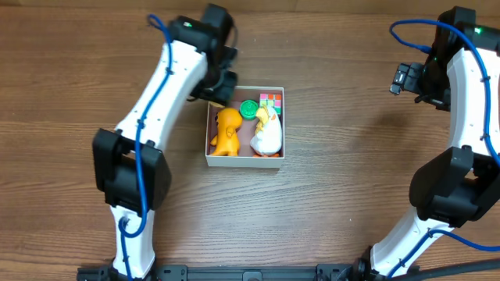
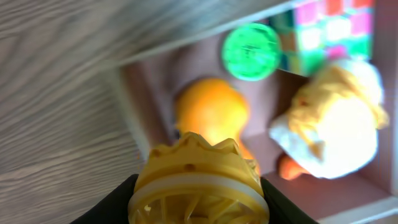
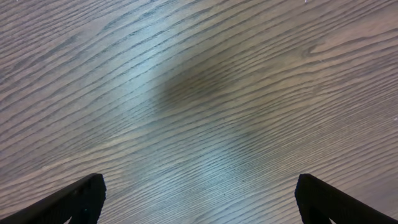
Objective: Pack container
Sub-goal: 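Lift the yellow lid and carry it right toward the box, then lower the yellow lid into the box beside the duck and open the left gripper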
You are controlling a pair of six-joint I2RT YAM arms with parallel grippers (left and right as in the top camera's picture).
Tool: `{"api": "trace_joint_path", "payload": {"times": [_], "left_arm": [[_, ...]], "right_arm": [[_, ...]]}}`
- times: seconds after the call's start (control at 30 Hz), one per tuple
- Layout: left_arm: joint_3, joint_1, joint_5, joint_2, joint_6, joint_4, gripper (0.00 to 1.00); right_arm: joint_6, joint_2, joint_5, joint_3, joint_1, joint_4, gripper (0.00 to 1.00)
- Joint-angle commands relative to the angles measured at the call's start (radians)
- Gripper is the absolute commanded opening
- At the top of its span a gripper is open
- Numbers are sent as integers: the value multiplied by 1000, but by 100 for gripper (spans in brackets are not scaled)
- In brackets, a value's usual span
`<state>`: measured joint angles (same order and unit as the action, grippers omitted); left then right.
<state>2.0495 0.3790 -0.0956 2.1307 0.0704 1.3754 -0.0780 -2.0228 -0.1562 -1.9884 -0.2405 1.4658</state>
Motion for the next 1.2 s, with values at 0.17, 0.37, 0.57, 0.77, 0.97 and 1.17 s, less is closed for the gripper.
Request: {"api": "trace_joint_path", "payload": {"times": [0.17, 0.37, 0.57, 0.77, 0.97, 1.17], "left_arm": [[2, 94, -36, 1, -18, -28, 46], [-49, 115, -37, 4, -18, -53, 47], [-141, 115, -37, 7, -18, -103, 48], [-221, 115, -90, 7, -18, -163, 48], [-242, 119, -97, 7, -18, -203, 51], [-242, 119, -76, 8, -19, -216, 56]], "right_arm": [[-3, -2, 1, 1, 3, -3, 100], [-3, -2, 1, 1, 3, -3, 100], [-3, -2, 1, 1, 3, -3, 100], [-3, -2, 1, 1, 3, -3, 100], [-3, -2, 1, 1, 3, -3, 100], [-3, -2, 1, 1, 3, -3, 100]]}}
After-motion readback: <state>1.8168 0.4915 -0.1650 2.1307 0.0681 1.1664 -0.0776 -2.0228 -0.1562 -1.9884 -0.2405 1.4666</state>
